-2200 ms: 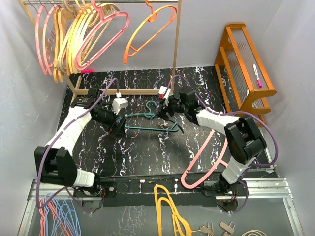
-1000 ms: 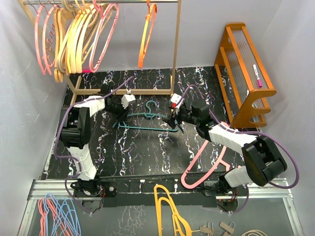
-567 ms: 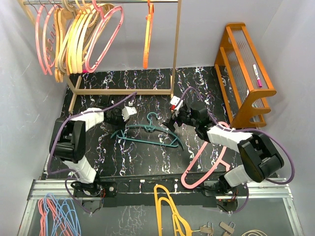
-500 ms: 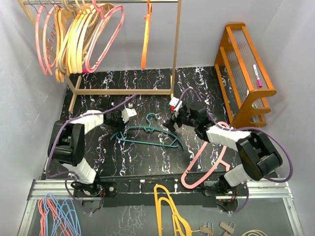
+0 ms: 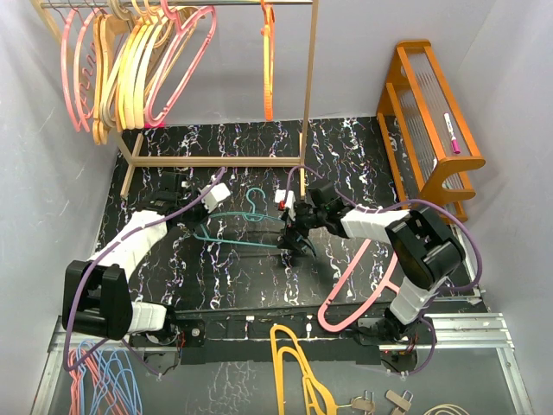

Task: Organize the hangers
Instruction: Pick up the hanger at the center of the board.

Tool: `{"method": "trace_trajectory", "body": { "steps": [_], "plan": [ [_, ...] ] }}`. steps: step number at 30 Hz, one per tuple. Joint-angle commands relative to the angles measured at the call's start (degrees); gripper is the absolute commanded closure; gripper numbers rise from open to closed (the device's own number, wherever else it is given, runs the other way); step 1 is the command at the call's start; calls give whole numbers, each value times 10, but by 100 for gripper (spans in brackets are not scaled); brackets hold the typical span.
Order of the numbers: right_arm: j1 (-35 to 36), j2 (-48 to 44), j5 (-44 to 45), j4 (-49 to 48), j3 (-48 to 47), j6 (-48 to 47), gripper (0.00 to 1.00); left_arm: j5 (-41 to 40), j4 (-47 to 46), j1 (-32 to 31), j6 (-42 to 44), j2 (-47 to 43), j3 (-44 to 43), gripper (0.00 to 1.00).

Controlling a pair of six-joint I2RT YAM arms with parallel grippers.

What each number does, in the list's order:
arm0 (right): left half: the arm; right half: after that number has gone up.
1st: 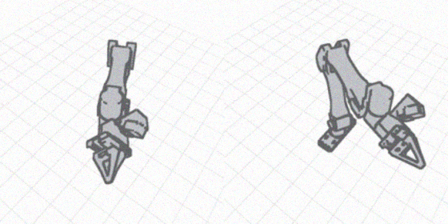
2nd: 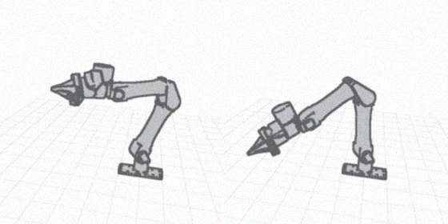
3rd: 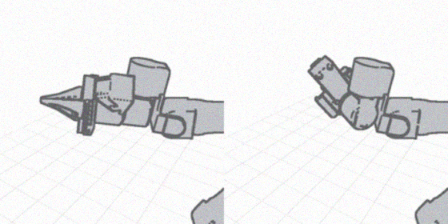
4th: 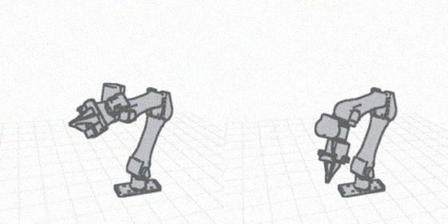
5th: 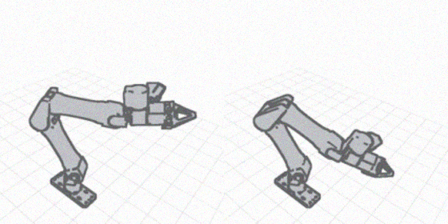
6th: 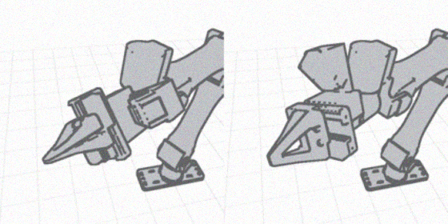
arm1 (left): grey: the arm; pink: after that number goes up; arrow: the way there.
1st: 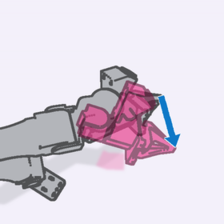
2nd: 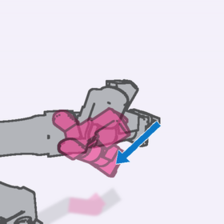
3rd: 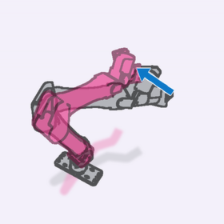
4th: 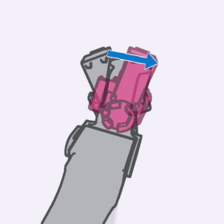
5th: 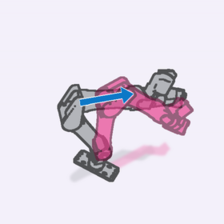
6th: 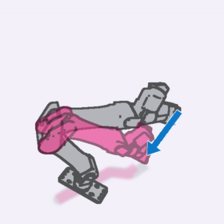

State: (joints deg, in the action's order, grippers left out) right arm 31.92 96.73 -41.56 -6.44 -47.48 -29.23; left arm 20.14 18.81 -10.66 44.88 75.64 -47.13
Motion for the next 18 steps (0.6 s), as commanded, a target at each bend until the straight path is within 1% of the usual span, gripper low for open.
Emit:
{"method": "trace_trajectory", "body": {
  "steps": [1, 4, 6, 7, 9, 10, 11, 12, 13, 14, 16, 18],
  "plan": [
    [13, 22, 4, -9, -26, -23, 1, 15, 24, 1, -21, -32, -21, 100],
    [12, 22, 39, -63, -18, -17, 0, 20, 33, 0, -19, -55, -18, 100],
    [12, 15, 72, -121, -5, -2, 0, 24, 41, 1, -15, -72, -14, 100],
    [12, 13, 75, -133, -3, -3, 0, 26, 46, 1, -15, -80, -12, 100],
    [12, 16, 75, -141, -9, -5, 1, 30, 53, 0, -15, -96, -9, 100],
    [12, 21, 73, -141, -15, -1, 6, 30, 55, 1, -17, -104, -8, 100],
    [12, 27, 71, -140, -22, 6, 18, 33, 61, 0, -18, -110, -10, 100],
    [12, 29, 71, -136, -31, 15, 41, 36, 72, 0, -21, -114, -14, 100],
    [11, 29, 71, -131, -37, 25, 59, 44, 86, 1, -25, -116, -20, 100],
    [10, 29, 68, -132, -37, 26, 74, 65, 116, 0, -30, -114, -36, 100],
    [10, 24, 60, -156, -18, 30, 91, 124, 211, 0, -27, -99, -88, 100],
    [11, 5, 59, -193, 13, 32, 92, 179, 284, 1, -30, -84, -131, 100]
  ]
}}
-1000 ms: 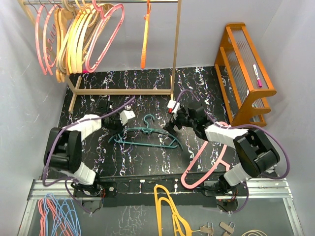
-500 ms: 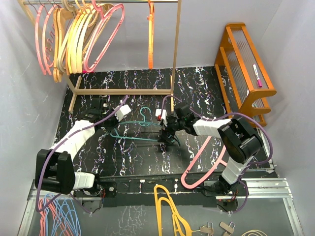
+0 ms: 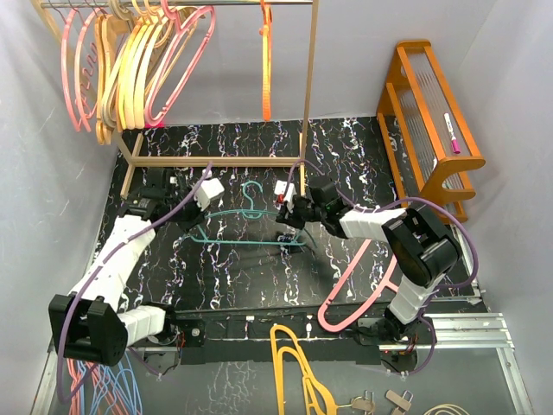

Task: Organize the hangers
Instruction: Pick up the hanger at the center of the board.

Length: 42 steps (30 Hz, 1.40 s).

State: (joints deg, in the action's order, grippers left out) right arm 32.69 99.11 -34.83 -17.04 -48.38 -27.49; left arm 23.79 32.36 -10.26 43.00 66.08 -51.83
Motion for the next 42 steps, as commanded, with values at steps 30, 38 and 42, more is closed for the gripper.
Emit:
{"method": "trace_trajectory", "body": {
  "steps": [30, 38, 42],
  "plan": [
    [0, -263, 99, -46, 158, -44, 92, 375, 499, 120, 144, 278, -243, 27],
    [0, -252, 92, -59, 145, -33, 92, 377, 499, 120, 156, 269, -201, 60],
    [1, -243, 84, -59, 134, -28, 92, 381, 498, 120, 157, 278, -203, 36]
  ]
}}
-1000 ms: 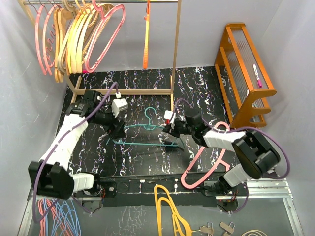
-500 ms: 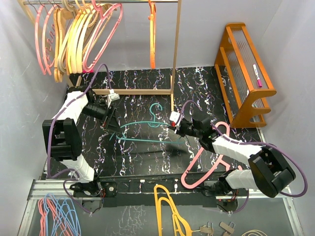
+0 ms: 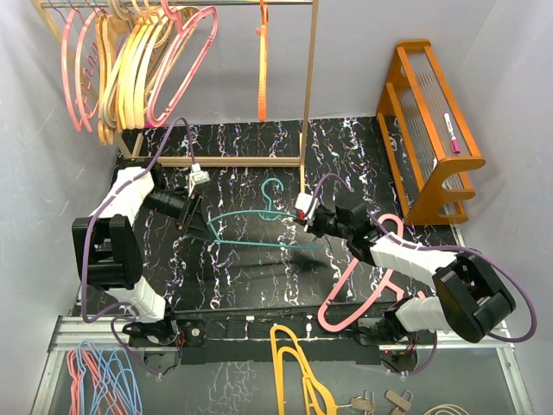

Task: Organize the hangers
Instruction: Pick up the hanger at the center of the board.

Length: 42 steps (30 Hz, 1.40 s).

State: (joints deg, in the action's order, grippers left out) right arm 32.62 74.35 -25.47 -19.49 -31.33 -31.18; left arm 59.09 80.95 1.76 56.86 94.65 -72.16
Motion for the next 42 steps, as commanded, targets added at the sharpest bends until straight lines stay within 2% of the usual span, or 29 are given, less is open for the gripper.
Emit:
{"method": "trace_trajectory", "body": {
  "steps": [1, 3, 8, 11, 15, 18, 19, 20, 22, 23, 24, 27, 28, 31, 34, 37, 42],
  "plan": [
    [1, 6, -11, -35, -39, 11, 92, 31, 12, 0, 19, -7, -1, 34],
    [1, 9, -12, -35, -43, 13, 92, 40, 12, 0, 18, -5, -6, 38],
    [2, 15, -15, -35, -50, 16, 92, 51, 12, -2, 17, -3, -8, 71],
    [3, 17, -35, -30, -54, 16, 92, 69, 13, -2, 24, -13, -6, 100],
    [9, 24, -35, -27, -64, 43, 91, 82, 10, 0, 7, -47, -24, 100],
    [9, 17, -38, -28, -70, 66, 84, 52, -42, 0, -89, -114, -28, 100],
    [9, 11, -36, -35, -72, 76, 75, 30, -87, 0, -144, -149, -13, 100],
    [9, 5, -30, -41, -74, 88, 57, -1, -130, 0, -190, -198, 0, 100],
    [10, -11, -33, -50, -79, 101, 40, -66, -194, -2, -266, -291, 24, 100],
    [10, -20, -27, -58, -82, 109, 19, -96, -196, -2, -278, -313, 26, 100],
    [9, -28, -11, -76, -83, 123, 4, -119, -186, -1, -287, -326, 25, 100],
    [8, -56, 62, -112, -91, 149, 2, -187, -151, -2, -295, -360, 23, 100],
    [6, -66, 91, -125, -94, 160, 1, -208, -165, -1, -319, -381, 24, 100],
    [-12, -88, 146, -132, -117, 211, 2, -255, -142, -1, -341, -405, -11, 100],
    [-31, -115, 131, -113, -132, 258, 2, -305, -115, -1, -368, -412, -87, 100],
    [-40, -146, 122, -118, -121, 287, 2, -360, -125, -2, -387, -413, -165, 100],
    [-56, -168, 124, -135, -100, 328, 1, -377, -146, -2, -399, -347, -299, 100]
  ]
}}
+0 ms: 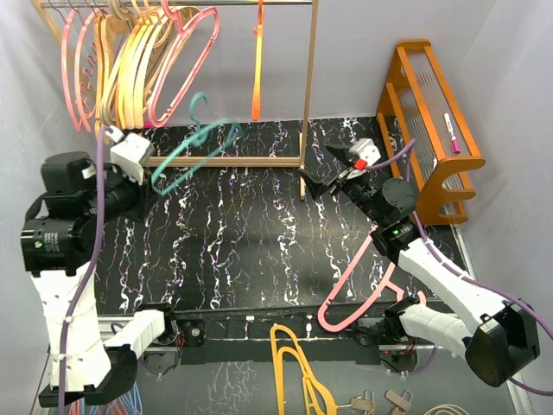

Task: Organize the hangers
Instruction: Pick up the hanger at the center of the board, then place the hanger at the clothesline.

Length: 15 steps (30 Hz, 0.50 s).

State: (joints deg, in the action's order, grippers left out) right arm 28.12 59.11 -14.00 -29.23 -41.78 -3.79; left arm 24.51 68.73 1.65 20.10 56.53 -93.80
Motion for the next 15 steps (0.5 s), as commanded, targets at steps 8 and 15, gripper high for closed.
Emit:
{"method": "trace_trajectory", "body": {
  "steps": [8, 15],
  "plan": [
    [-20, -48, -2, -14, 8, 104, 2, -96, -110, 0, -73, 174, -237, 100],
    [-20, -84, 6, 19, 4, 97, 2, -105, -127, -38, -90, 283, -372, 100]
  ]
}}
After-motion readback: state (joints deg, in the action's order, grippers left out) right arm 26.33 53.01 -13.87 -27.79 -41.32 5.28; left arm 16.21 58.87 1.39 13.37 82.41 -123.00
